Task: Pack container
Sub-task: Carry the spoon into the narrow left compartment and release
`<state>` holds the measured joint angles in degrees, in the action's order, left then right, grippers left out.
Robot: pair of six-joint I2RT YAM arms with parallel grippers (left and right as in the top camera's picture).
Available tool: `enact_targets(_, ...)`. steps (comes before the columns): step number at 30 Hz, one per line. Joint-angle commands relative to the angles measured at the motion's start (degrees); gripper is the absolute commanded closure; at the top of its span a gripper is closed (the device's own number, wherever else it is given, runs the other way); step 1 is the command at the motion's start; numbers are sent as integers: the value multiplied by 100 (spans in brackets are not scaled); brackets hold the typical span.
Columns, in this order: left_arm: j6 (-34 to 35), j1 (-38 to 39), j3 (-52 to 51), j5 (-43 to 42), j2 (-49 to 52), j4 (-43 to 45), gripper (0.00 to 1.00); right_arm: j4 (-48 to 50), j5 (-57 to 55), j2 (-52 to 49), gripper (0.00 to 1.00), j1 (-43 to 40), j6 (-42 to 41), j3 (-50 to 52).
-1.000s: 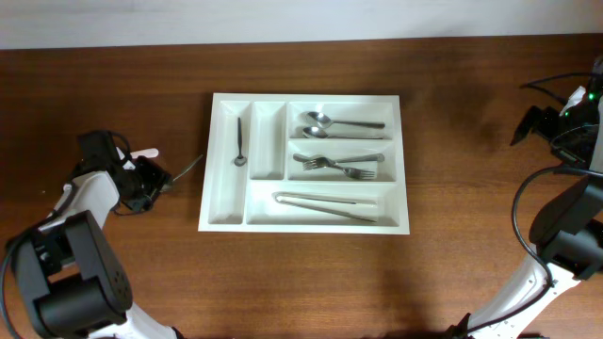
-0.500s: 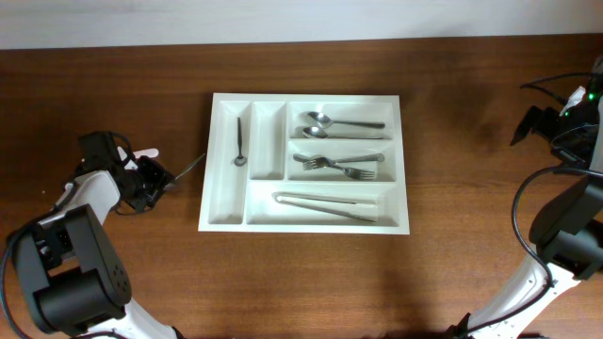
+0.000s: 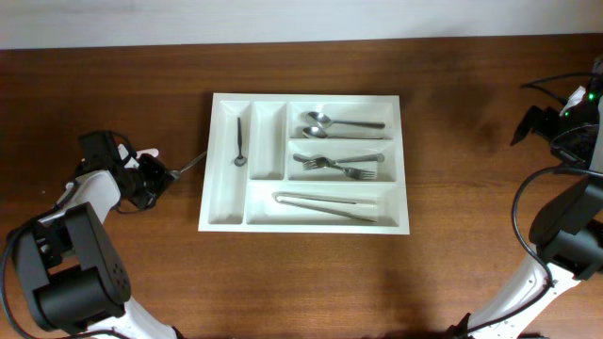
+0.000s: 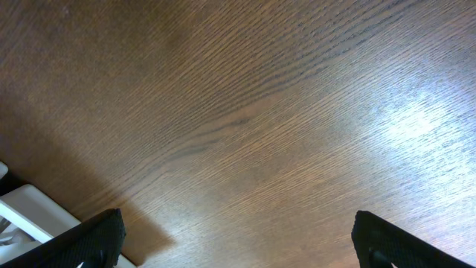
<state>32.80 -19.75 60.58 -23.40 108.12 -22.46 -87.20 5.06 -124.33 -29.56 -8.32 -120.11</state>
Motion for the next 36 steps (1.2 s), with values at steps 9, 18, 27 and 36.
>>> enact_targets(9, -553, -28, 317, 302, -496, -11, 98, 0, 33, 144, 1, 24, 42, -81)
enact_targets(18, -551, 382, 334, 7, -1696, -581, 98, 0, 33, 144, 1, 24, 42, -81)
enact_targets(27, -503, 1480, 334, -227, -2168, -743, 98, 0, 33, 144, 2, 24, 42, -81)
enact_targets(36, 785, 1598, 334, 699, -2168, -1325, 98, 0, 33, 144, 1, 24, 42, -81)
